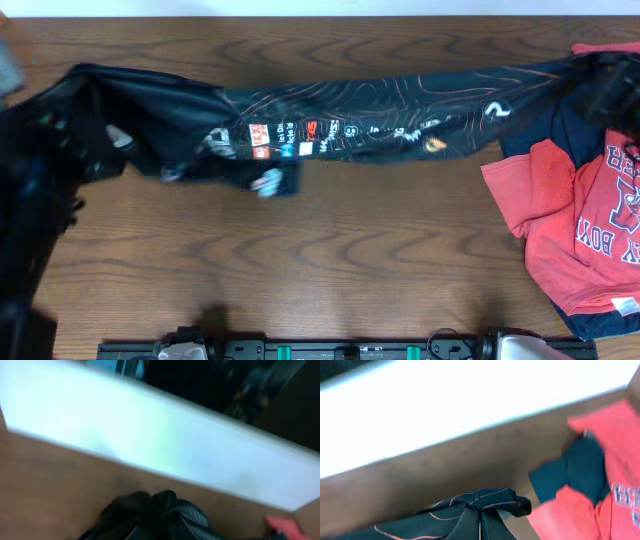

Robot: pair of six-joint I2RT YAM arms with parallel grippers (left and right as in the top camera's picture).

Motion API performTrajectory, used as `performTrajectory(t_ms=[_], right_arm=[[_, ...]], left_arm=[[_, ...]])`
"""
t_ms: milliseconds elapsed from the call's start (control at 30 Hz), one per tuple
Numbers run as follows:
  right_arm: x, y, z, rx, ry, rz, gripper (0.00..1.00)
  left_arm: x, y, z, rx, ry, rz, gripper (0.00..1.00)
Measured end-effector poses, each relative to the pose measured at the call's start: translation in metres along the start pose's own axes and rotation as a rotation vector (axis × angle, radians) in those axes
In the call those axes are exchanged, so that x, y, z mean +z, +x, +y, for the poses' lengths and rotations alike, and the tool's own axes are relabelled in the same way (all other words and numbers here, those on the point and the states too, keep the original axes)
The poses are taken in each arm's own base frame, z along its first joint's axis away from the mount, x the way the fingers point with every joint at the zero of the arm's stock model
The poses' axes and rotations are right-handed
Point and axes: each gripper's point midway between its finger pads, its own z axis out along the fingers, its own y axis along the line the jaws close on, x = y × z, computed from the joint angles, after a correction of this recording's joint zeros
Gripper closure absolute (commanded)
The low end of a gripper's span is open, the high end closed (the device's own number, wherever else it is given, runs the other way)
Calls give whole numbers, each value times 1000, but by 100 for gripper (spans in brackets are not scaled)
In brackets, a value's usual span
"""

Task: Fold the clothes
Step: 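Lift the jersey with both grippers, stretch it wide and lay it flat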

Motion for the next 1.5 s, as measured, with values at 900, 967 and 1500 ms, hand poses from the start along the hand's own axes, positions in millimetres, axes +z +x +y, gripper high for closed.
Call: performTrajectory(t_ms=[900,967,1500], right_arm=[[270,-22,1,-9,-66,23,99],[280,-27,2,7,-73,-9,99],[162,-78,-24,58,118,-118,99]], left_arm=[[323,59,70,-79,16,200,94],[340,56,69,-105,50,157,94],[218,-82,18,-133,361,-37,94]])
